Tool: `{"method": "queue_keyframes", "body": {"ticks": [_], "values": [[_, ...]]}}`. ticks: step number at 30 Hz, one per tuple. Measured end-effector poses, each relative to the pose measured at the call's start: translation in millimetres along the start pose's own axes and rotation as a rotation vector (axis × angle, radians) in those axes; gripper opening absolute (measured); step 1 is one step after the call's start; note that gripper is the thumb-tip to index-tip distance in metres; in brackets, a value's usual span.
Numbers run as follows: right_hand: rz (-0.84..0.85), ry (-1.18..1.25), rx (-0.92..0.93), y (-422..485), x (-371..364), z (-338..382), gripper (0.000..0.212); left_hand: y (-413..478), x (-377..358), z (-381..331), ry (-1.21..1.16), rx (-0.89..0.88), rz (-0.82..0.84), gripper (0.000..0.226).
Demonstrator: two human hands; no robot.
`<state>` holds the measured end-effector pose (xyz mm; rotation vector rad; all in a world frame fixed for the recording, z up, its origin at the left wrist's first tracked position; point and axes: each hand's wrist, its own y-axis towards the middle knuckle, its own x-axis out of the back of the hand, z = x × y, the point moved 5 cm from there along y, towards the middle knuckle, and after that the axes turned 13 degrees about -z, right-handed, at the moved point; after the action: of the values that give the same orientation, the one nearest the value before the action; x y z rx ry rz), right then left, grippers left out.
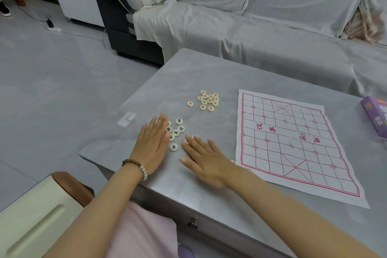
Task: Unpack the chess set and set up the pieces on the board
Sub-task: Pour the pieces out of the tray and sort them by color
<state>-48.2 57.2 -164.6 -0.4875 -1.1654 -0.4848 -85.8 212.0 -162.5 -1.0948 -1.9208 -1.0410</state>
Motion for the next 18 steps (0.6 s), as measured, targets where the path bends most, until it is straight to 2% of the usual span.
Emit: {"method": "queue_keyframes", "body": {"ticks": [4, 10, 14, 16, 18], "values": [[0.005, -0.04, -0.048, 21, 0, -13, 0.063, -5, -11, 4, -0.008, 0.043, 0.067, 0.053], [-0.055, -0.084, -0.183, 78, 16, -54, 0.064, -1, -23, -2, 0.018, -0.011, 0.076, 0.075], [-0.075, -0.122, -0.216, 106, 26, -76, 0.059, -4, -24, -13, -0.047, -0.081, 0.083, 0.07], [-0.12, -0.072, -0.188, 108, 32, -80, 0.055, -7, -20, -26, -0.05, -0.17, 0.095, 0.066], [-0.256, 0.117, -0.166, 95, 42, -79, 0.051, -14, -18, -39, -0.058, -0.251, 0.111, 0.064]]}}
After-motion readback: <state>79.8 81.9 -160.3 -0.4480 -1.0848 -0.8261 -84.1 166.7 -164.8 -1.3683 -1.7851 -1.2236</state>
